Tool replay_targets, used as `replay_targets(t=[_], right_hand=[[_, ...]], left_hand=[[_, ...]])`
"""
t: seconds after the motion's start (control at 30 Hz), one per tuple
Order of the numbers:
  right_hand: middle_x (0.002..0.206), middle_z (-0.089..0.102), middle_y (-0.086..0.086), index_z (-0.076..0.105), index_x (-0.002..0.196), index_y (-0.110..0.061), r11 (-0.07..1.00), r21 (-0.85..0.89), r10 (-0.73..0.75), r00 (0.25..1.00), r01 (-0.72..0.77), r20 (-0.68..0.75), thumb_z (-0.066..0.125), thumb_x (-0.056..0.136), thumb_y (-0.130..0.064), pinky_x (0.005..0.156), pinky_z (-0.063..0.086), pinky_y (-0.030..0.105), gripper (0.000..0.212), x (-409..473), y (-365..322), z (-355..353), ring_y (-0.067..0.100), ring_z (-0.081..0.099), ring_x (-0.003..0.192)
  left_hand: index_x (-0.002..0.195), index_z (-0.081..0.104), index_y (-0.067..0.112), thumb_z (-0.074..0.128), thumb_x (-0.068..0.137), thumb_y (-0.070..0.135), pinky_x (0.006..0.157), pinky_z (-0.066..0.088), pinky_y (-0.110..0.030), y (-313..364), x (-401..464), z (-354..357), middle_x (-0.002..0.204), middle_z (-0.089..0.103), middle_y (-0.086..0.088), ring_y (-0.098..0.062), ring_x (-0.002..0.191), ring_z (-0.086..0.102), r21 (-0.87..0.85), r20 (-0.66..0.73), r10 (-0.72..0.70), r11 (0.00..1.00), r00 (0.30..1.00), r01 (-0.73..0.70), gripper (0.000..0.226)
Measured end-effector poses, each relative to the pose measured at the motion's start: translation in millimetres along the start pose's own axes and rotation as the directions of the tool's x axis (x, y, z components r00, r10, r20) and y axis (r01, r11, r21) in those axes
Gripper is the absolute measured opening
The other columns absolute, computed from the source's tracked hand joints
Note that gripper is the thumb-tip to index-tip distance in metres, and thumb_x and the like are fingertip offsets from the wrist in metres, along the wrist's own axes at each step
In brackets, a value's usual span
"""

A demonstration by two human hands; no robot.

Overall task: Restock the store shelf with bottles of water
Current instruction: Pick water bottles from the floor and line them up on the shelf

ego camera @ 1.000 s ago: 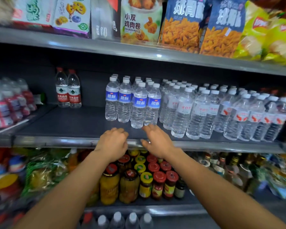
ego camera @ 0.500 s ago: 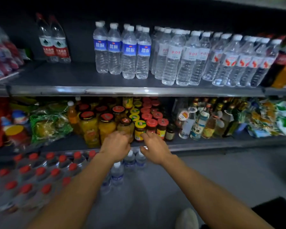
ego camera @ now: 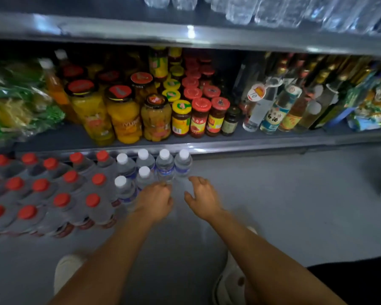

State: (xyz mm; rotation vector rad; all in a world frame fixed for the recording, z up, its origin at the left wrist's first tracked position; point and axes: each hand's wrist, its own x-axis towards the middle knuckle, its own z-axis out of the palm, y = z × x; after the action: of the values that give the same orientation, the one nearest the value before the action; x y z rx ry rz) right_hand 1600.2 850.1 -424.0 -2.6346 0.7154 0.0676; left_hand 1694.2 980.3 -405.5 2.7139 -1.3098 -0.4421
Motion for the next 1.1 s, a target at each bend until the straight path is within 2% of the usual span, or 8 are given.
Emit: replay_targets(t=[0.1,0.23,0.4,0.47,0.8,0.93,1.03,1.1], right_hand=[[0.135,0.049,0.015,0.04,0.14,-0.009,0.998,0.038,0.054,0.998,-0.055,0.012,0.054,0.093,-0.032,0.101,0.034,0.036,0.054,20,13,15,0.032,0.044,0.124],[0.133,0.048,0.017,0.041,0.136,-0.004,0.99,0.085,0.108,0.994,-0.108,0.003,0.06,0.09,-0.027,0.099,0.035,0.038,0.055,56,26,23,0.034,0.044,0.123],[0.139,0.044,0.016,0.033,0.143,-0.007,0.968,0.228,0.117,0.992,-0.102,-0.056,0.073,0.081,-0.029,0.099,0.039,0.041,0.077,98,28,24,0.034,0.044,0.127],[0.14,0.043,0.013,0.031,0.145,-0.013,0.973,0.217,0.091,0.995,-0.079,-0.048,0.075,0.079,-0.032,0.096,0.043,0.043,0.082,109,28,26,0.034,0.046,0.125],[0.123,0.057,0.013,0.045,0.131,-0.014,0.986,0.158,0.052,0.998,-0.048,-0.022,0.077,0.074,-0.033,0.084,0.049,0.04,0.068,126,25,26,0.034,0.055,0.112],[0.117,0.063,0.013,0.048,0.128,-0.013,0.988,0.128,0.094,0.996,-0.092,-0.01,0.078,0.072,-0.04,0.08,0.049,0.038,0.069,107,24,16,0.035,0.059,0.107],[0.111,0.066,0.014,0.055,0.117,-0.011,0.99,0.077,0.12,0.993,-0.118,-0.014,0.078,0.068,-0.046,0.079,0.05,0.038,0.064,83,23,1,0.034,0.061,0.104],[0.109,0.067,0.013,0.059,0.11,-0.011,0.989,0.067,0.13,0.991,-0.129,-0.016,0.077,0.067,-0.049,0.077,0.05,0.036,0.06,68,20,-14,0.033,0.062,0.102]], left_hand=[[0.129,0.053,0.013,0.047,0.093,0.027,0.096,0.046,-0.039,0,16,29,0.132,0.052,-0.007,-0.027,0.12,0.051,-0.016,0.067,-0.004,1.0,0.998,0.006,0.039],[0.126,0.055,0.015,0.048,0.093,0.026,0.095,0.046,-0.04,-3,32,57,0.127,0.054,-0.008,-0.028,0.115,0.053,-0.031,0.137,-0.003,1.0,0.991,0.007,0.036],[0.125,0.055,0.012,0.047,0.093,0.025,0.096,0.045,-0.036,-10,47,78,0.128,0.053,-0.007,-0.026,0.118,0.051,-0.042,0.164,-0.011,0.999,0.986,0.018,0.036],[0.127,0.054,0.011,0.047,0.093,0.024,0.097,0.044,-0.035,-12,52,82,0.13,0.052,-0.007,-0.026,0.119,0.05,-0.058,0.176,-0.011,0.998,0.984,0.021,0.037],[0.124,0.057,0.013,0.046,0.091,0.025,0.092,0.045,-0.034,-18,49,83,0.124,0.055,-0.007,-0.025,0.113,0.053,-0.057,0.15,0.0,0.998,0.989,0.009,0.036],[0.121,0.057,0.011,0.047,0.09,0.024,0.092,0.046,-0.034,-16,38,68,0.122,0.056,-0.008,-0.027,0.113,0.053,-0.063,0.122,0.002,0.998,0.992,0.006,0.035],[0.114,0.057,0.01,0.047,0.091,0.024,0.087,0.045,-0.034,-12,27,49,0.118,0.056,-0.008,-0.028,0.11,0.054,-0.054,0.081,0.016,0.998,0.997,-0.012,0.028],[0.118,0.058,0.011,0.048,0.093,0.024,0.087,0.044,-0.035,-10,18,33,0.12,0.055,-0.007,-0.026,0.112,0.053,-0.04,0.043,0.027,0.999,0.999,-0.025,0.03]])
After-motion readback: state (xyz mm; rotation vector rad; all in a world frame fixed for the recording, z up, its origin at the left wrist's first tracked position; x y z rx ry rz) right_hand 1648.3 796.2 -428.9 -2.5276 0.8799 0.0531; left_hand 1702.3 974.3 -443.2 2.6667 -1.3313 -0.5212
